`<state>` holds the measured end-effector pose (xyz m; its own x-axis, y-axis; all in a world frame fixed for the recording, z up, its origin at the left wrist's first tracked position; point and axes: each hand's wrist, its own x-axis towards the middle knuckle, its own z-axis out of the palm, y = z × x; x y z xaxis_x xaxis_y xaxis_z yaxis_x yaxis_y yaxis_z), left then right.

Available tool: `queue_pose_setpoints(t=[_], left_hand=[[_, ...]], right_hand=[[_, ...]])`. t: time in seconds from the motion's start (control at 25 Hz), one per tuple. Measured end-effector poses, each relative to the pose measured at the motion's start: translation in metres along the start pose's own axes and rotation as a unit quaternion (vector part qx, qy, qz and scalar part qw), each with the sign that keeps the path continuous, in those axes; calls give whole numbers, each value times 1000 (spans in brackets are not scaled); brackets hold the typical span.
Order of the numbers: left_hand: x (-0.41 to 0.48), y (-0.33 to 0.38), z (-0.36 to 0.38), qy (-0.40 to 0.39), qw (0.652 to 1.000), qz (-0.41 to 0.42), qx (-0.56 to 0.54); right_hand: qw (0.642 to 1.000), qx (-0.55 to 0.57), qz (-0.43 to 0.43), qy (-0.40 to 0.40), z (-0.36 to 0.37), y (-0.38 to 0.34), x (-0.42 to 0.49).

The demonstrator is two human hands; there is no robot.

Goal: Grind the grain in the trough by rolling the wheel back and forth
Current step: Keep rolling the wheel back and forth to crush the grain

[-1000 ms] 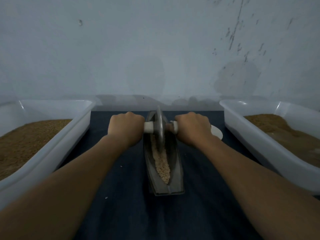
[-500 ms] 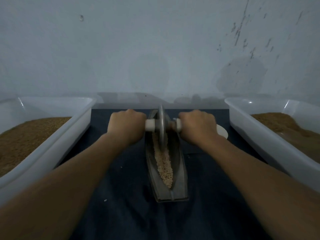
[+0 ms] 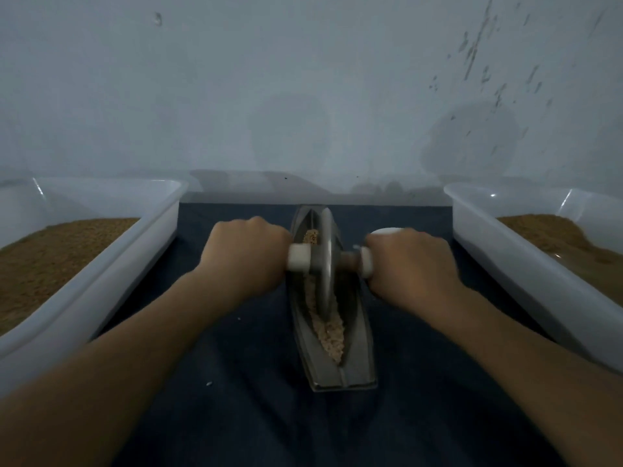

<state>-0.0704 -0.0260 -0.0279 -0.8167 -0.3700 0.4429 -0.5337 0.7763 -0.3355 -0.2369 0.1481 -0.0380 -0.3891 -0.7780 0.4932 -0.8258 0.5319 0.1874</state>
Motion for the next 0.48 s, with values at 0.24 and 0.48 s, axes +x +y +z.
queue_pose_setpoints(t=[0.24, 0.48], left_hand=[[23, -2, -3, -78, 995, -49, -46], [-34, -3, -13, 43, 999, -2, -14]], right_hand=[[996, 30, 1, -84, -4, -5, 48], [993, -61, -60, 81, -22, 1, -16]])
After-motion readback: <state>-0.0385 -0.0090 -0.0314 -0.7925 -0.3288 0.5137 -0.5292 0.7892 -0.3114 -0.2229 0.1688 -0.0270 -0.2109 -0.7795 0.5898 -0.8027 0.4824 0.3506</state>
